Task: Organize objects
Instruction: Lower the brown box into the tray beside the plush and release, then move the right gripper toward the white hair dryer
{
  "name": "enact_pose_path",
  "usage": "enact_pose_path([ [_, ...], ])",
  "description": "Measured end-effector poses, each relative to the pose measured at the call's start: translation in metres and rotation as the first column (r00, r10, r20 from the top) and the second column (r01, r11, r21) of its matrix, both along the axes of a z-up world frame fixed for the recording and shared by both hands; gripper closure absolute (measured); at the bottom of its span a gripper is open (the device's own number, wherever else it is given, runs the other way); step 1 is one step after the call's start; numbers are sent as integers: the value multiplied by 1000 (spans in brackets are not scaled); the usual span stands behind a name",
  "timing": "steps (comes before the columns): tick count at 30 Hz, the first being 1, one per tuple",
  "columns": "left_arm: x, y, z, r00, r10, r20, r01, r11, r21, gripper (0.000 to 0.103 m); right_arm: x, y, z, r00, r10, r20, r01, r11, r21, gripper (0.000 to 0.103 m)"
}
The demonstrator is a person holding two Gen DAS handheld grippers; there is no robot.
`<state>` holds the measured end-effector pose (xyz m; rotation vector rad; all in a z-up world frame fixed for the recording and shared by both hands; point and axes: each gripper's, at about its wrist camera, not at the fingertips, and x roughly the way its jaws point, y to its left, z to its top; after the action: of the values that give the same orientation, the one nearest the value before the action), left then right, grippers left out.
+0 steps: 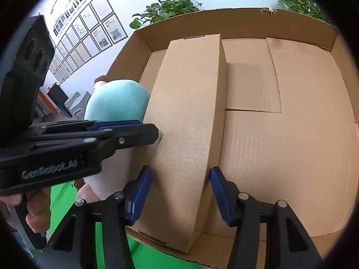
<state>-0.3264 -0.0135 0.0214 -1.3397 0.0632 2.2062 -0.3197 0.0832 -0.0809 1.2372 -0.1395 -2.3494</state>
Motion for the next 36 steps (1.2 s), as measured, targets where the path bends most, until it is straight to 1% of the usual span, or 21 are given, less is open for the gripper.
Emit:
enact_pose_path([
  [2, 6, -3, 5, 1000, 10, -28, -9, 1000, 6, 74, -4, -5, -1, 1000, -6, -3, 6, 1000, -6, 48],
  [5, 23, -2, 18, 993, 18, -117, -20, 1000, -14, 60, 0, -4, 1, 1000, -6, -19, 5, 1000, -12, 47],
  [6, 30, -4, 23, 989, 32, -148, -34, 999, -13, 51, 3, -2, 3, 1000, -8, -28, 8, 1000, -13, 46],
  [7, 35, -9, 27, 985, 43, -169, -45, 999, -9, 43, 1, -7, 8, 999, -13, -39, 12, 1000, -16, 40],
  [8, 44, -13, 34, 976, 63, -207, -65, 998, -1, 40, 5, -5, 12, 998, -20, -55, 19, 1000, -16, 35],
  [9, 53, -16, 40, 965, 83, -248, -86, 996, 0, 34, 9, -4, 16, 997, -27, -75, 27, 1000, -7, 26],
  [10, 59, -17, 44, 959, 91, -270, -95, 996, -1, 30, 15, -3, 20, 994, -38, -106, 40, 999, 14, 22],
  [12, 81, -21, 55, 935, 105, -338, -111, 994, 2, 25, 34, 0, 30, 982, -55, -183, 69, 995, 72, 22],
  [13, 91, -22, 60, 925, 111, -363, -116, 993, 6, 20, 41, 4, 32, 977, -57, -203, 76, 993, 89, 22],
  [14, 103, -24, 64, 914, 118, -388, -124, 992, 11, 18, 49, 5, 33, 973, -60, -222, 86, 990, 108, 22],
  [16, 129, -24, 72, 885, 135, -445, -138, 990, 25, 6, 69, 10, 37, 962, -70, -264, 109, 985, 136, 21],
  [18, 150, -25, 79, 861, 142, -489, -146, 989, 31, 1, 90, 17, 41, 952, -91, -293, 139, 979, 148, 21],
  [19, 163, -25, 82, 844, 148, -515, -149, 988, 38, 1, 96, 17, 44, 949, -95, -299, 145, 978, 148, 21],
  [21, 183, -23, 86, 827, 160, -539, -157, 986, 53, 1, 111, 25, 51, 935, -118, -335, 175, 974, 144, 20],
  [23, 202, -20, 91, 819, 170, -548, -158, 985, 69, 1, 127, 28, 57, 913, -153, -379, 228, 960, 160, 18],
  [25, 215, -18, 95, 812, 174, -557, -152, 985, 86, 1, 138, 28, 60, 892, -147, -427, 249, 949, 193, 18],
  [27, 227, -18, 99, 808, 188, -558, -159, 982, 100, 1, 150, 28, 64, 861, -141, -489, 278, 935, 220, 18],
  [28, 232, -18, 101, 806, 193, -559, -164, 981, 102, 1, 151, 27, 65, 856, -140, -497, 280, 935, 219, 17],
  [30, 240, -18, 104, 806, 200, -557, -171, 980, 104, 1, 156, 32, 69, 862, -135, -488, 257, 947, 191, 17],
  [33, 246, -18, 106, 812, 205, -547, -176, 979, 105, 1, 159, 46, 72, 884, -158, -440, 225, 969, 103, 17],
  [36, 253, -16, 104, 810, 217, -545, -204, 975, 86, 1, 156, 56, 69, 888, -213, -407, 264, 962, 73, 17],
])
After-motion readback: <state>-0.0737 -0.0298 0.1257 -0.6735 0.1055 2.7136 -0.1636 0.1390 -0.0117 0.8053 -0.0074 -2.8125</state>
